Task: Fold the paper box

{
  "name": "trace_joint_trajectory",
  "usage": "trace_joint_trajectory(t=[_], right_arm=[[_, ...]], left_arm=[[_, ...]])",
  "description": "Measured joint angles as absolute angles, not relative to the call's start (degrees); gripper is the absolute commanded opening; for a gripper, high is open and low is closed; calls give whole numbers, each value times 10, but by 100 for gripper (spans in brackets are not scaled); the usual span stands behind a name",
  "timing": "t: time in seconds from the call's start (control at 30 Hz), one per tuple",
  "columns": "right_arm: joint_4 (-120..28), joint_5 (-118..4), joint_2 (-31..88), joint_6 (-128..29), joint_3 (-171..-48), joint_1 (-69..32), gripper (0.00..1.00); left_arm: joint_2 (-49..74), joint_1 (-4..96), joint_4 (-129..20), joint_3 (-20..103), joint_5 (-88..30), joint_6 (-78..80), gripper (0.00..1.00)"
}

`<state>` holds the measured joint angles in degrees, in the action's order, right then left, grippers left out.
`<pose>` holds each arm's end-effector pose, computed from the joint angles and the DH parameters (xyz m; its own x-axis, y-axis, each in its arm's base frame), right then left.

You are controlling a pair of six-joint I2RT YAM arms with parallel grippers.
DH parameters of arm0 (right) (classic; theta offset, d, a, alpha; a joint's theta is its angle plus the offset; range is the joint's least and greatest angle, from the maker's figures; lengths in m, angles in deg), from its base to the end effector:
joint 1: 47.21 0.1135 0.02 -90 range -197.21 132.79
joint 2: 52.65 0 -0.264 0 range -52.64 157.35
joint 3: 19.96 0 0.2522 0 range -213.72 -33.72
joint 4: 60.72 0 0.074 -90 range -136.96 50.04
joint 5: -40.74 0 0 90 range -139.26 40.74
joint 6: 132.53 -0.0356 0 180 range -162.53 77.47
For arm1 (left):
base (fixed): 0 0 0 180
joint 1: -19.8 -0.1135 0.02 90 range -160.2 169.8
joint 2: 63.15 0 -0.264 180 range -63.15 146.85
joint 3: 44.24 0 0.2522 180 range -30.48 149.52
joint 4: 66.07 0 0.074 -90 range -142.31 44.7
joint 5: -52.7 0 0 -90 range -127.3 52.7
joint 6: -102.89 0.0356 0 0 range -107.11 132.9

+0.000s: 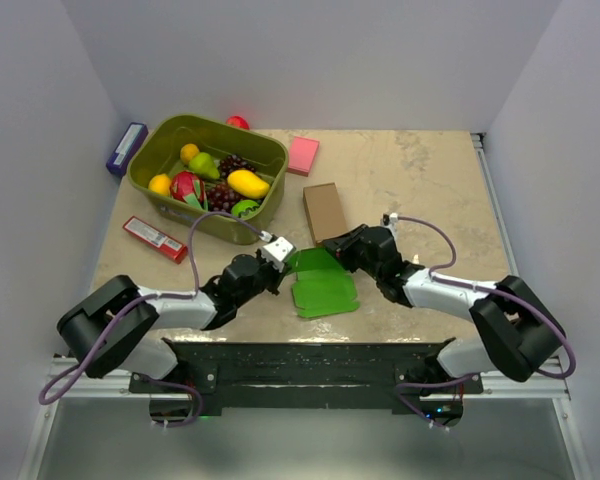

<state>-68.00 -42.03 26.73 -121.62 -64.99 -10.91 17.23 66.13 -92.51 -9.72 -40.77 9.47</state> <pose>0.2258 0.1603 0.1809 -0.5574 0.7992 -0.2248 0.2661 0.4284 0.8635 0.1775 -0.1828 0.1564 -0.2699 0.1965 -0.9426 0.6677 0.7436 -0.0362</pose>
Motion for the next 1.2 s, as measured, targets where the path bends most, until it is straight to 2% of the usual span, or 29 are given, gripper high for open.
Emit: trace_joint_trajectory(t=[0.07,0.1,0.2,0.43,0.57,0.63,0.67,0.87,1.0,1.2], right_arm=[[-690,-423,270,-1217,-646,-109,19],[-695,-424,273,-1219,-644,-109,11],[-719,-424,288,-1227,-636,-109,1],[-803,-423,318,-1240,-606,-110,0],[-830,-417,322,-1239,-591,-111,0],[-837,-417,321,-1237,-586,-111,0],[-839,-417,320,-1235,-584,-111,0],[-837,-416,301,-1223,-575,-109,0],[-833,-413,277,-1213,-571,-109,0],[-817,-412,254,-1203,-568,-109,0]], left_arm=[[181,661,-931,-96,-408,92,0],[187,661,-932,-94,-408,90,0],[198,661,-934,-90,-407,83,0],[220,661,-930,-78,-407,56,0],[236,661,-919,-62,-405,39,21],[236,661,-910,-62,-398,35,28],[236,662,-903,-62,-394,32,38],[204,664,-860,-62,-374,26,58],[150,664,-843,-69,-360,21,65],[61,658,-826,-114,-346,0,64]])
